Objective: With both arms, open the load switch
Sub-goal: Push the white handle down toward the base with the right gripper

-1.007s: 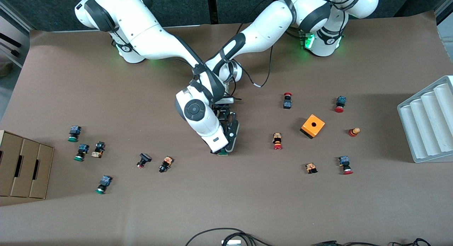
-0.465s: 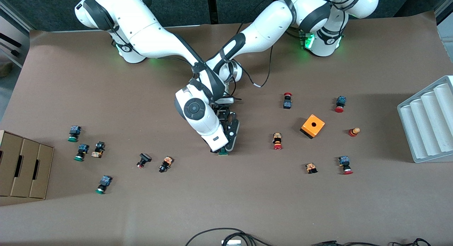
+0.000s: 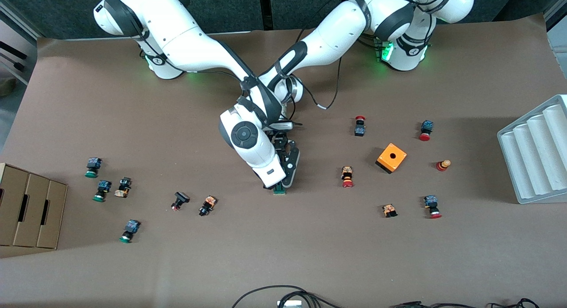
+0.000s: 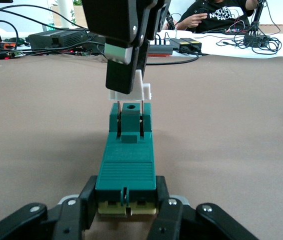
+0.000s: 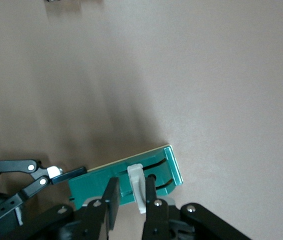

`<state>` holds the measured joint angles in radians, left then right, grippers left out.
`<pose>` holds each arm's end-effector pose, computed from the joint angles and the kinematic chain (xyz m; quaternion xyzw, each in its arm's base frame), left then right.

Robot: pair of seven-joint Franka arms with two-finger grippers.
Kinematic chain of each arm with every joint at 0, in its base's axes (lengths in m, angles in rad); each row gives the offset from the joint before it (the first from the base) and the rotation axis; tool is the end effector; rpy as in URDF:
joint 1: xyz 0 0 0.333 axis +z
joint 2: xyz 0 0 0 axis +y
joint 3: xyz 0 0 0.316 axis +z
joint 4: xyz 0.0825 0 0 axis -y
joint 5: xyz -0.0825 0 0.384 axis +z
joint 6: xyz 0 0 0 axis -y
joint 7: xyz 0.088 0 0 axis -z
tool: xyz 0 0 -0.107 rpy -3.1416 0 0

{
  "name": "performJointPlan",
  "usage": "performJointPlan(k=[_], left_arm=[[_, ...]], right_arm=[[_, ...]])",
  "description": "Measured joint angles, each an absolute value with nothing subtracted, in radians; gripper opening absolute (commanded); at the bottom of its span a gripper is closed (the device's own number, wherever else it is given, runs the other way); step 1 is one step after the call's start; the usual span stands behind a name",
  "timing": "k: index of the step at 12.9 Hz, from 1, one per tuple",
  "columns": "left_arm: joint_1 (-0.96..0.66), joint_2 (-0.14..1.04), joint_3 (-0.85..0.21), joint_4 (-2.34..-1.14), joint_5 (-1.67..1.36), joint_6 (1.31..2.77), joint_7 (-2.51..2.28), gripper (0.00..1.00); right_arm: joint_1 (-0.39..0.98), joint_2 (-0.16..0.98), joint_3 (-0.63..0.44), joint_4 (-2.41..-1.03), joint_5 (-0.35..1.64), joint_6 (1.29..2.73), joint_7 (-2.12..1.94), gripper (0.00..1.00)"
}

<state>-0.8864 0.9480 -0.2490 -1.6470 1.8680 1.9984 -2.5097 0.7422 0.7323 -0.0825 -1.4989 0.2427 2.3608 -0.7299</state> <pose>0.3422 -0.5629 0.0714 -0.8301 -0.0201 -0.5572 0.0053 0.5666 0.4570 0.2492 -0.8066 -0.5838 -0.0688 0.0617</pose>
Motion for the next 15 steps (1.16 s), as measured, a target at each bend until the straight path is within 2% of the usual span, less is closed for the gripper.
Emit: performJointPlan(k=[15], left_arm=[[-0.886, 0.948, -0.249, -1.647, 1.869, 1.998, -2.510, 0.49]], right_arm=[[0.754, 0.698, -0.080, -1.555, 0.243, 2.361, -0.725, 0.27]])
